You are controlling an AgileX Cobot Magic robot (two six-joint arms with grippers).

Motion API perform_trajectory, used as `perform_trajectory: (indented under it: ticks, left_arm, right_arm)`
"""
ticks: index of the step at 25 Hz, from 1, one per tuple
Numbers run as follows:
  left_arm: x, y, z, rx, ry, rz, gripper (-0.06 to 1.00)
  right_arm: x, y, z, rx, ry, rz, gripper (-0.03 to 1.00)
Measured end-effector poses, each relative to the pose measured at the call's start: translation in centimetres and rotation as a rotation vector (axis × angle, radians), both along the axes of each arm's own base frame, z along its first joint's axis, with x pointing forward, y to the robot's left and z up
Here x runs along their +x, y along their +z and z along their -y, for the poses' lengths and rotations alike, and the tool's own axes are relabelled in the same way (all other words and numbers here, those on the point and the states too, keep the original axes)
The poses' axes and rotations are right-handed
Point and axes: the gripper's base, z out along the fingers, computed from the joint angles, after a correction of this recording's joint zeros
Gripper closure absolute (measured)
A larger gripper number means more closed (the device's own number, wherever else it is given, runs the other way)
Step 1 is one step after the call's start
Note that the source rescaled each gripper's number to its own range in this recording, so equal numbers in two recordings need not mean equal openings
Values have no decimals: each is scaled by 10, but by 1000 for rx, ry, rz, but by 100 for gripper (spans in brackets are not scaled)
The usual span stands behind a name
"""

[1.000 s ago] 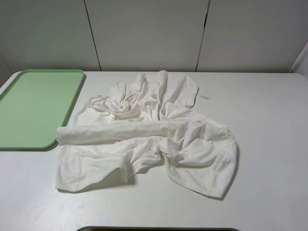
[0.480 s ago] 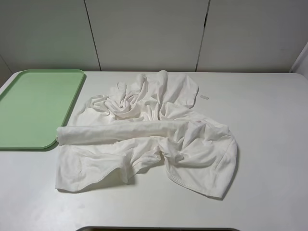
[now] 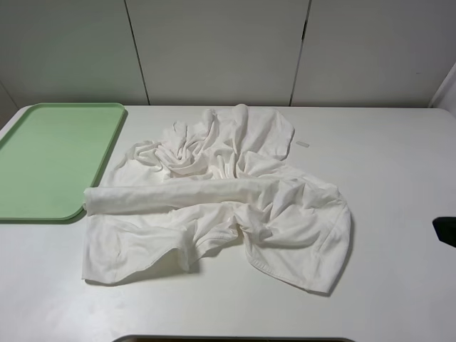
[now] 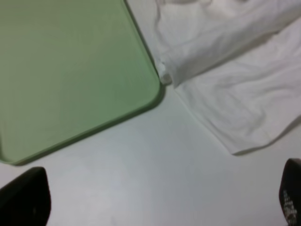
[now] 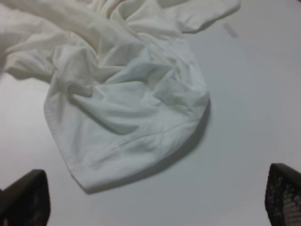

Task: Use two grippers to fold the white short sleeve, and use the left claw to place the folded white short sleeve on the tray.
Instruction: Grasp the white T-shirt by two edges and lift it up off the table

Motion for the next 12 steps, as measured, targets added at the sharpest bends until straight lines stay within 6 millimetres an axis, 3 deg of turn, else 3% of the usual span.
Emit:
perform_trajectory:
  ticks: [4,5,6,7,12]
  left_arm:
    - [24,11,9,38,-43,-103,-3]
    - [27,12,10,37,-52,-112,-3]
    - [34,14,14,32,-68,-149,-3]
    - [48,15,23,17,-105,-215,-3]
    - [83,5,43,5,-229,-382,-3]
  right_arm:
    - [33,7,-9,-67,86,-41,-3]
    - [33,7,-9,-67,86,-41,-3]
    - [64,15,-16,-83,95,-57,-3]
    - [73,16,-18,-95,104,-66,-3]
    - [101,14,-27,-140,159,-99,-3]
